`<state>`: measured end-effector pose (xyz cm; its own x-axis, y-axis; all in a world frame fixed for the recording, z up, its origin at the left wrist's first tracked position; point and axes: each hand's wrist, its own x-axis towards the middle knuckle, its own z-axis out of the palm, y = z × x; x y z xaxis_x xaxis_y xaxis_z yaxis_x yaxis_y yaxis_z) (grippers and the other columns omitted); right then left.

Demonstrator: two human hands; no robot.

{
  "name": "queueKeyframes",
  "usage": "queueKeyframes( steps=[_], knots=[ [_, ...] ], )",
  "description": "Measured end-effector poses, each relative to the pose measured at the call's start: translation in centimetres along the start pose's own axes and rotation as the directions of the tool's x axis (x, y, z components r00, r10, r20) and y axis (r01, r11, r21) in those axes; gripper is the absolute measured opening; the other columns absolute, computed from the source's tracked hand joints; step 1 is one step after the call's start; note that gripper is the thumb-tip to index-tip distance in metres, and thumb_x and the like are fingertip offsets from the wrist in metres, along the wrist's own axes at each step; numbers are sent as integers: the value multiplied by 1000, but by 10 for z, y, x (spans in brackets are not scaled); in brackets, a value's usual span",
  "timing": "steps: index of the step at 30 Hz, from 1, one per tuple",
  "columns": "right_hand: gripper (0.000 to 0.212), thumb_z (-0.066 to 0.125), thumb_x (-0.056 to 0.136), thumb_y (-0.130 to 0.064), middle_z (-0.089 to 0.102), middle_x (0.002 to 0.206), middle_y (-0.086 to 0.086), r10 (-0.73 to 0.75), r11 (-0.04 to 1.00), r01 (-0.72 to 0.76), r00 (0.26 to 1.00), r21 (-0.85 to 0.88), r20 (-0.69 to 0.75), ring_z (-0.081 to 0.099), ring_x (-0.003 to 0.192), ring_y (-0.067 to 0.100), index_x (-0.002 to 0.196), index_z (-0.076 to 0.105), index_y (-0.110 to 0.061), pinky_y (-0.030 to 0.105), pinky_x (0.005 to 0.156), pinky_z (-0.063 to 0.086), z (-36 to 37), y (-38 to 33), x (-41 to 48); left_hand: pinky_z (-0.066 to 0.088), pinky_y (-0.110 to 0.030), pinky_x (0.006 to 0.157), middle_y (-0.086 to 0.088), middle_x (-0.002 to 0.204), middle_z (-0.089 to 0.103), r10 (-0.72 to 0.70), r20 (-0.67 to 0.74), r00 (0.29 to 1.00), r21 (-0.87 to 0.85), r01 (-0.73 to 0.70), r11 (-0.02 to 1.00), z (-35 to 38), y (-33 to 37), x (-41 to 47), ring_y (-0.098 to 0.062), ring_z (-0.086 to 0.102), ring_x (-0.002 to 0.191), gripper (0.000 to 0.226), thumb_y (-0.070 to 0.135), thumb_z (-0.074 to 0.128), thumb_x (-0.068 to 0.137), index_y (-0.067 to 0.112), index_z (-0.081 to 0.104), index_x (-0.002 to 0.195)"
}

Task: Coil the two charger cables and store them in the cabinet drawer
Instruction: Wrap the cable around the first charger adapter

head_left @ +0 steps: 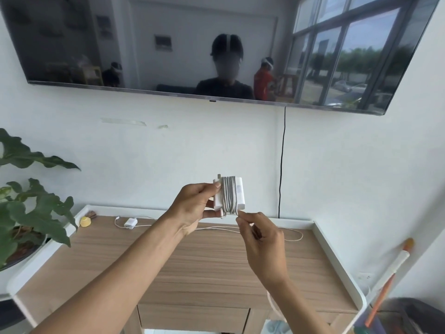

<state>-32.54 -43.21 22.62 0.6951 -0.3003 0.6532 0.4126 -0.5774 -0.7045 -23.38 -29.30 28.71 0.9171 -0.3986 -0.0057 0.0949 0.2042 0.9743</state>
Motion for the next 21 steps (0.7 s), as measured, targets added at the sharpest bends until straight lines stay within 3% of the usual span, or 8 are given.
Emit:
queueKeyframes(
  steps=[4,6,9,12,17,21],
  knots=[
    [12,65,89,-14,60,58,-15,224,928,-281,946,246,235,37,47,7,90,73,-23,15,51,36,-9,6,13,55,-32,54,-18,88,62,3,46,999,3,-4,1000,-9,-1,1,-30,58,73,27,22,59,94,-4,67,97],
    [9,68,87,-21,57,56,-6,256,917,-332,914,220,316,37,46,12,81,74,-17,19,48,34,-14,9,22,55,-32,55,-18,89,63,-7,53,999,-30,8,1000,-9,-5,-1,-31,58,79,32,26,62,89,-4,66,100],
    [35,67,80,-38,52,54,6,286,904,-385,868,185,406,38,44,13,65,66,-6,22,45,31,-18,11,27,55,-32,56,-12,84,67,-21,111,994,-95,32,995,-6,-11,-5,-24,62,75,42,33,64,80,-2,67,103],
    [30,61,90,-21,52,54,4,287,862,-451,812,233,508,37,43,12,63,64,-12,22,44,30,-24,11,30,54,-29,53,-10,80,67,-24,187,982,-85,41,996,-4,-13,-6,-18,63,68,41,32,60,81,-3,66,103],
    [42,58,95,-12,51,53,-6,356,886,-462,735,41,577,35,46,10,57,67,-28,21,46,29,-44,11,52,54,-29,52,-12,84,67,-17,268,963,31,9,999,-5,-17,-9,-18,66,69,45,28,60,82,-7,63,109],
    [27,62,92,-18,53,49,-11,460,883,-420,691,-209,557,38,45,8,65,69,-18,21,48,33,-55,-1,75,56,-31,52,-16,93,66,6,268,963,155,-49,987,-2,-24,-11,-20,67,74,37,24,64,80,-2,67,107]
  ],
)
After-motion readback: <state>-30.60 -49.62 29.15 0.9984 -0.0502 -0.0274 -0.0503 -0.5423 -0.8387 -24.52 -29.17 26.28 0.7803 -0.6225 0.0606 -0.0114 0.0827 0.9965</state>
